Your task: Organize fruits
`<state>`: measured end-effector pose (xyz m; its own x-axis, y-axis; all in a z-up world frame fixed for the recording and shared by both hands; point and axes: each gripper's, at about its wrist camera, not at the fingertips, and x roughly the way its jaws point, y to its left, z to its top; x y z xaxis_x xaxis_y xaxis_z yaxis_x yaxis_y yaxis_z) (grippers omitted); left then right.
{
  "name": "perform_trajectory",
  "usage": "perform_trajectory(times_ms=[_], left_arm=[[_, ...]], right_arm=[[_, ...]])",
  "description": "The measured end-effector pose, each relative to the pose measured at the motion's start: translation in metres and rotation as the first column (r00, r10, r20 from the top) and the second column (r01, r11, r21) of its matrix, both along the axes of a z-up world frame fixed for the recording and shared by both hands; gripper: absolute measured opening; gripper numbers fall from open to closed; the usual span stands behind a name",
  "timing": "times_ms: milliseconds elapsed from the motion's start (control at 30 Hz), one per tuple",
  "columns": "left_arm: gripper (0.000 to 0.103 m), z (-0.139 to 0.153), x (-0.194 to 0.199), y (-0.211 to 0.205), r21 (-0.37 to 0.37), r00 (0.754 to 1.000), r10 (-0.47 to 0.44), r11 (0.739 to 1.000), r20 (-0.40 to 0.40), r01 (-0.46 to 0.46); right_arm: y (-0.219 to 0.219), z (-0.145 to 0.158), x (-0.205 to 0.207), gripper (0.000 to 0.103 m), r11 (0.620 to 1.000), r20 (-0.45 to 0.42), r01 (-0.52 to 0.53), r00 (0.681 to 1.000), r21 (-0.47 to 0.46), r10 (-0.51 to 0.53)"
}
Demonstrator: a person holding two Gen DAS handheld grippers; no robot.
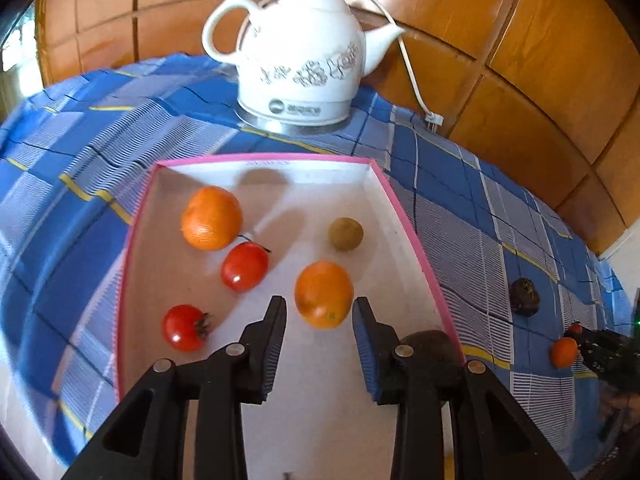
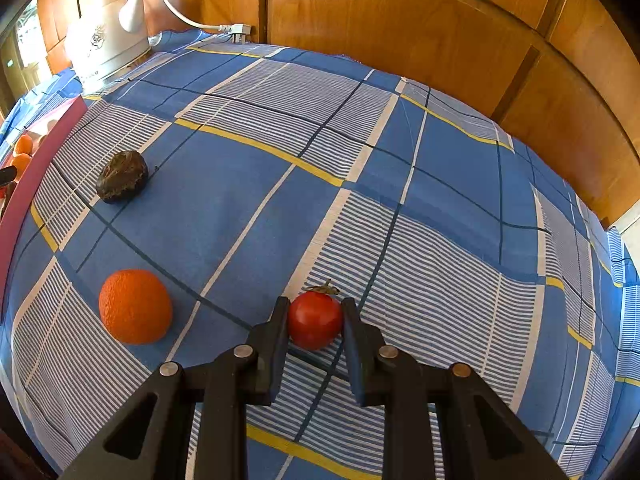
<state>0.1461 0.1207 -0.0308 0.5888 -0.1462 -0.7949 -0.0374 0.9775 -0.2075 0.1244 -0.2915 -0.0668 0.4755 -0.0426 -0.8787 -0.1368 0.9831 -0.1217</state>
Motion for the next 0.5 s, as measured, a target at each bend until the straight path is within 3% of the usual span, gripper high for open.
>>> perform_trajectory(times_ms=[167,400,500], left_arm=[[0.035,0.007,-0.024,0.0,0.061,0.999,0.047,0.997,0.024,-0.048],[0.036,0.011,-0.056,0.006,0.085,0.994,0.097,0.991,0.041,-0.1],[0.041,0.016,-0.068,0.007,0.109,0.992,0.11,0.987,0.064,-0.116]], right_arm=[[0.0,0.0,0.0,0.025,1.0,0.001,0.001,1.0,-0.001,-0.001],[0.0,0.0,-0.001,0.025,1.0,0.003,-0.001,1.0,-0.008,0.001],[0.001,0.001,-0.001,0.025,1.0,0.003,-0.002,1.0,-0.01,0.002]])
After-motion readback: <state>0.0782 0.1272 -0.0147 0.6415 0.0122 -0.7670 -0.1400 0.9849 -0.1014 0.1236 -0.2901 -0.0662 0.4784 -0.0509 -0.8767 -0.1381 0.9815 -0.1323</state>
